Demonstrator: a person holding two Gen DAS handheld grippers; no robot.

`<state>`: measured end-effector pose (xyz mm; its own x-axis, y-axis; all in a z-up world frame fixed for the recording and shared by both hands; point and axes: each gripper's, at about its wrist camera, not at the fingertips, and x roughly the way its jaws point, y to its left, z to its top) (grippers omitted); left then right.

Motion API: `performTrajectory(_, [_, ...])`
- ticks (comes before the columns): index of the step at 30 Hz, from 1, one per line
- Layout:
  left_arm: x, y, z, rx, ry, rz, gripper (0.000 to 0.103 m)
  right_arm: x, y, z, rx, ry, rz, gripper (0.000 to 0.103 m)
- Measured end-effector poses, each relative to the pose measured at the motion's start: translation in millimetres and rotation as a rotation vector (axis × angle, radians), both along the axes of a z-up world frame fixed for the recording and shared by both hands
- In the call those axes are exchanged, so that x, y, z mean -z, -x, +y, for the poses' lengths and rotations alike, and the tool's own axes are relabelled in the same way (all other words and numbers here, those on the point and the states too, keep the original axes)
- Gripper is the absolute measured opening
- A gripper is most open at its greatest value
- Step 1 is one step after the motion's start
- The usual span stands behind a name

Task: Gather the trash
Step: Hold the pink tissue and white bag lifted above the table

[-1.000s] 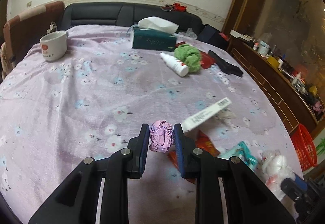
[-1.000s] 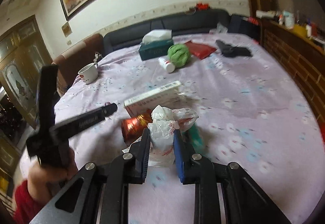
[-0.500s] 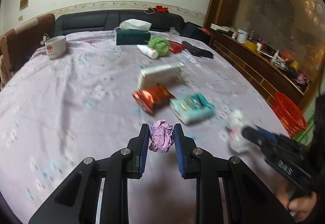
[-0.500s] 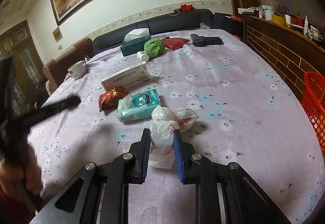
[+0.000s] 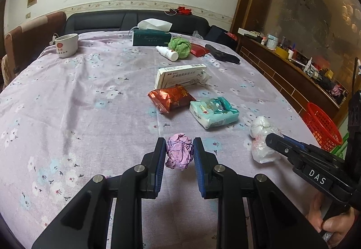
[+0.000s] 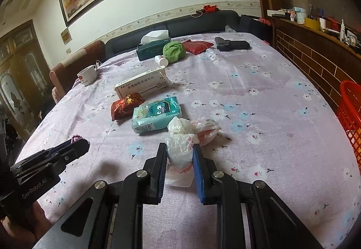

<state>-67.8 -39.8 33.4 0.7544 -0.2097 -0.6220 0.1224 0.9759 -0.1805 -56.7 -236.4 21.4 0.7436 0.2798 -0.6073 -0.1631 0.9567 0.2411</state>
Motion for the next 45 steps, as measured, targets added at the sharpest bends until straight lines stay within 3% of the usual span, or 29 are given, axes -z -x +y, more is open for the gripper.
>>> performTrajectory(45, [2.9, -2.7, -1.1, -0.019, -0.018, 0.02, 0.023, -0.1, -0.3, -1.7, 0.005, -0.004, 0.002, 0.024])
